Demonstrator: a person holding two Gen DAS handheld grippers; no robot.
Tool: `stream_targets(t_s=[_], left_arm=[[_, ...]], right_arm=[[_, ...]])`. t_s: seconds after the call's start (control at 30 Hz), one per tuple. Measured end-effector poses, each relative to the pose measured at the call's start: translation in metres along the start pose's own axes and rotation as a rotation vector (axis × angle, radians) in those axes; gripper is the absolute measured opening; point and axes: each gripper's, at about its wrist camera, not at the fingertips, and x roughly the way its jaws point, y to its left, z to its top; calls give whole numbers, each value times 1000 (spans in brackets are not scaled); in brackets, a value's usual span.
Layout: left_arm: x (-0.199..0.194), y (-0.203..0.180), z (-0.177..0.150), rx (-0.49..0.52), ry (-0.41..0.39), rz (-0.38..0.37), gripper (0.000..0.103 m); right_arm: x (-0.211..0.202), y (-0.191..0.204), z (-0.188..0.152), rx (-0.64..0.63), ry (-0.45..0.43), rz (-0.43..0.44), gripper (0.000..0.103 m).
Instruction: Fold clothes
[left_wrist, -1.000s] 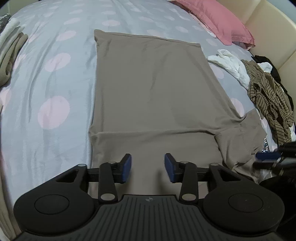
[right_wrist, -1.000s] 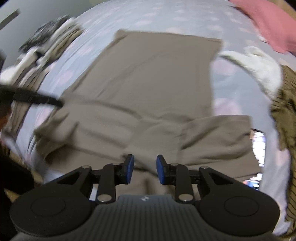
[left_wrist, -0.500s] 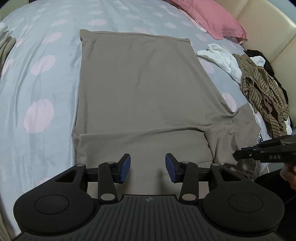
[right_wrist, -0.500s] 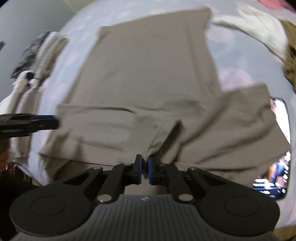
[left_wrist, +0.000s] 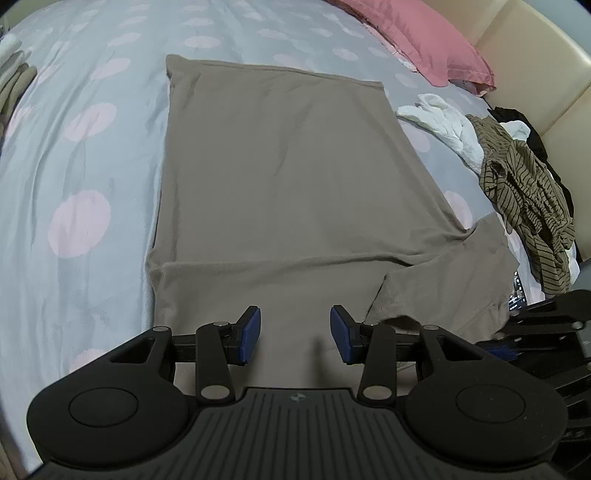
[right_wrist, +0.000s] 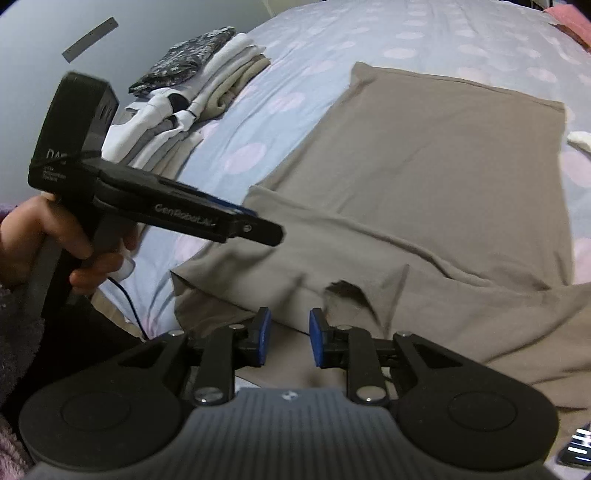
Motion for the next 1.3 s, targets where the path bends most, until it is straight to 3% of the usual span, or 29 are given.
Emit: stream_targets(t_s=[0.13,0.23,0.33,0.43,0.7,0.87,1.0,1.1,1.3], left_arm=[[5,-2,-2,1,-1,-44,41],[9,-13,-3,37,-9,-80,50],[14,-29,-3,89,-7,-99,51],[22,-43,-2,127,12,-103,51],[35,-49,2,124,26,-109,51],[38,-39,8,77,10,-112,51],[39,-27,11,18,-2,-119,51],[40,-21,10,-14,3,-131,52],[58,-27,1,42,49,-75,52]], right_arm=[[-6,-24,-3,-2,41,-90,26],[-5,-45,-4,-17,84,-180,26],[-5,-64,-7,-16,96,-226,17],[4,-70,-8,4,84,-204,12],[48,-39,-19,-121,97,-150,11],[52,-34,-16,-112,6,-37,13],[50,-37,-14,-96,-9,-2,16],[45,-40,-14,-110,11,-54,17],[30,-69,-19,25,27,-147,17]])
